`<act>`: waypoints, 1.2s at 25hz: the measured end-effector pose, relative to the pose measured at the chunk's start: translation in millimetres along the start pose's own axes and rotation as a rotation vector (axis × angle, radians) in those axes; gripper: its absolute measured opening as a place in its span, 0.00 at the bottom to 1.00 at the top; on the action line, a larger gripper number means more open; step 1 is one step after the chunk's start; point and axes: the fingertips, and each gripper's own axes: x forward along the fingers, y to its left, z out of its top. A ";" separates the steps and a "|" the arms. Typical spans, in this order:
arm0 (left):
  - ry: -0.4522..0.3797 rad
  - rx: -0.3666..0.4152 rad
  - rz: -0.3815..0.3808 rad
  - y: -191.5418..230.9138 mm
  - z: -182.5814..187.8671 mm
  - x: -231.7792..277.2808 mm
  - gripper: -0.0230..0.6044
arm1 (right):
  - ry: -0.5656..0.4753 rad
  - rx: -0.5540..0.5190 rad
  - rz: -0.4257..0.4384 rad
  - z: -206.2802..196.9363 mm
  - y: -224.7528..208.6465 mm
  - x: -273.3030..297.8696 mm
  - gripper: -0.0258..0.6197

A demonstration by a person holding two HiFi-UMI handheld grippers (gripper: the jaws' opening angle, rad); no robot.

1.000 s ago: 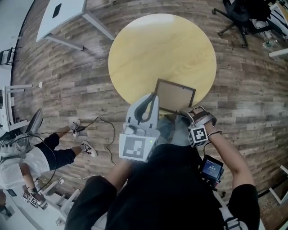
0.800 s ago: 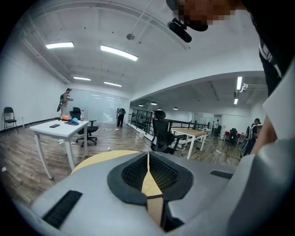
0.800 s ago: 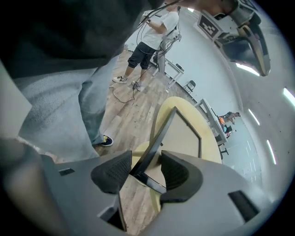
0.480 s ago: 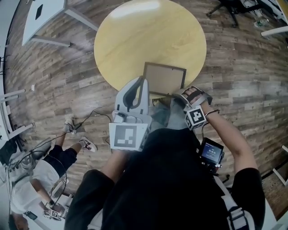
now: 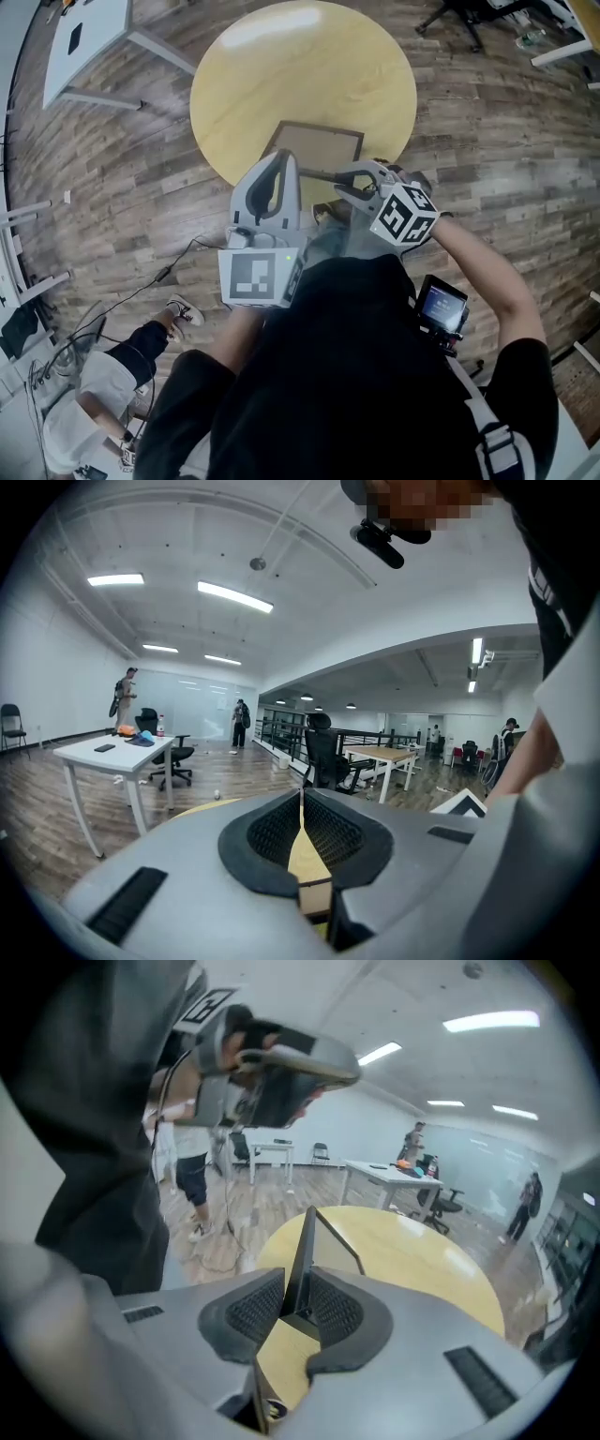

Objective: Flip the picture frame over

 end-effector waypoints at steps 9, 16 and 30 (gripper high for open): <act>-0.039 0.007 0.020 13.4 12.8 -3.2 0.09 | -0.275 0.895 0.022 9.7 -67.5 -22.5 0.18; -0.061 0.017 0.010 21.7 19.7 -1.9 0.09 | -0.309 1.049 -0.133 -22.8 -103.0 -35.2 0.18; -0.025 0.021 0.010 16.4 10.6 9.1 0.09 | 0.016 1.108 -0.300 -120.5 -95.1 -17.9 0.17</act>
